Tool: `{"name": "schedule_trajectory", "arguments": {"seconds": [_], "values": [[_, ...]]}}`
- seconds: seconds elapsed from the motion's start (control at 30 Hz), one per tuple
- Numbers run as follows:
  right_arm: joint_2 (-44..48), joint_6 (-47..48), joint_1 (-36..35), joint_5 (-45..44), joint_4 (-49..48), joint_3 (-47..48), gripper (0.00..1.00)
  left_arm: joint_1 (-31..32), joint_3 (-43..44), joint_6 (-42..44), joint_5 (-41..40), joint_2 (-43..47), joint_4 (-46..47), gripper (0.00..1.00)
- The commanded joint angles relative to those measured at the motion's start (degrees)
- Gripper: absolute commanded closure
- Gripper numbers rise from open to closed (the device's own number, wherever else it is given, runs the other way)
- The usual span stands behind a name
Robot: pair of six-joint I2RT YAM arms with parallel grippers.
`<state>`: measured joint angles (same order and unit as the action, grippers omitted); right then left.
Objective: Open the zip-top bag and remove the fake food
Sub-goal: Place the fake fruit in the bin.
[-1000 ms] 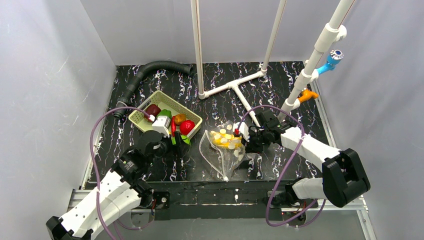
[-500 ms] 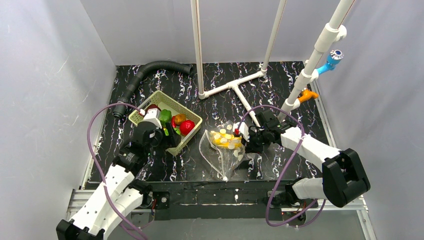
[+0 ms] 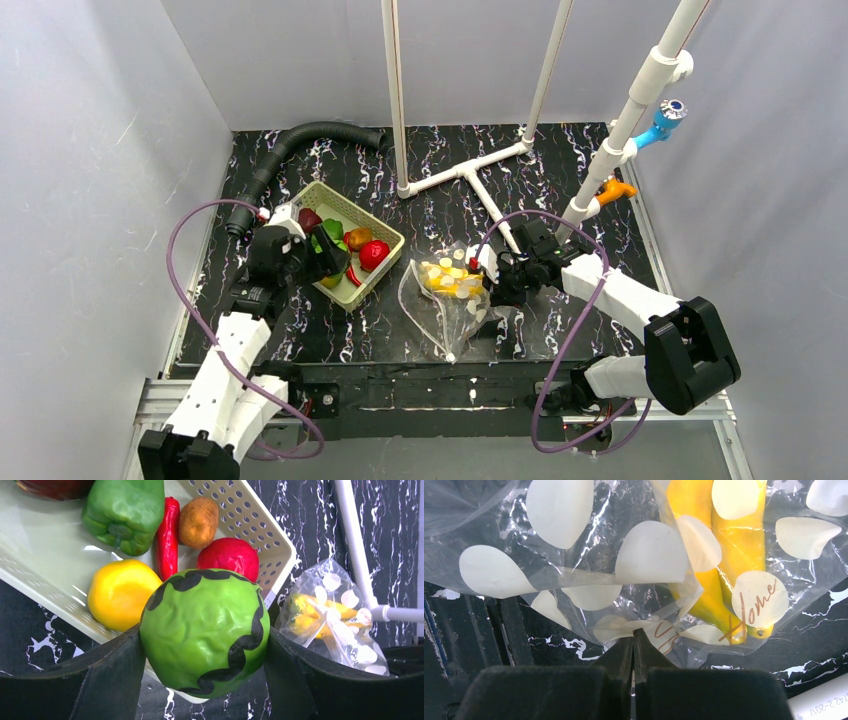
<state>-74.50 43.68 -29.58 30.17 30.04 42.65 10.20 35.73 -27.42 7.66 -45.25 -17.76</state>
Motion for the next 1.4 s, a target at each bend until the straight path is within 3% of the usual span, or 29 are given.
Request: {"name": "schedule_trajectory", "arguments": {"seconds": [0.0,0.23,0.47,0.7,0.77,0.87,1.03,1.07,1.23,1.37], "values": [[0.54,0.44,0.40,1.18,0.19,0.94,0.99,-3.65,2.29,-1.46,4.86,-2.63,3.58,1.00],[0.45,0.53,0.38,1.28,0.36,1.03,0.99,-6.49,5.49,-3.74,2.21,-9.94,5.26,1.00],[0.50,0.69,0.40,1.63,0.55,1.19,0.99,-6.64,12.99,-3.61,-4.47,-20.45,-0.90,1.00],[0.50,0.70,0.40,1.55,0.55,1.20,0.99,-6.53,13.97,-3.63,0.99,-24.36,-1.62,0.98],[0.34,0.70,0.38,1.56,0.54,1.20,0.99,-6.53,13.60,-3.38,3.40,-24.64,-1.35,0.86],[0.23,0.70,0.41,1.64,0.63,1.29,0.99,-6.50,13.16,-2.90,5.80,-25.03,-1.01,0.52],[0.23,0.71,0.35,1.47,0.72,1.29,0.99,-6.50,12.69,-2.43,5.68,-25.29,-0.68,0.06],[0.28,0.68,0.35,1.47,0.72,1.27,0.99,-6.50,12.69,-2.26,5.64,-25.16,-0.65,0.02],[0.41,0.62,0.40,1.46,0.78,1.25,0.99,-6.50,13.21,-1.30,4.41,-23.22,-1.20,0.02],[0.66,0.63,0.39,1.58,0.81,1.29,0.99,-6.63,10.18,-0.37,1.48,-14.24,-0.49,0.02]]}}
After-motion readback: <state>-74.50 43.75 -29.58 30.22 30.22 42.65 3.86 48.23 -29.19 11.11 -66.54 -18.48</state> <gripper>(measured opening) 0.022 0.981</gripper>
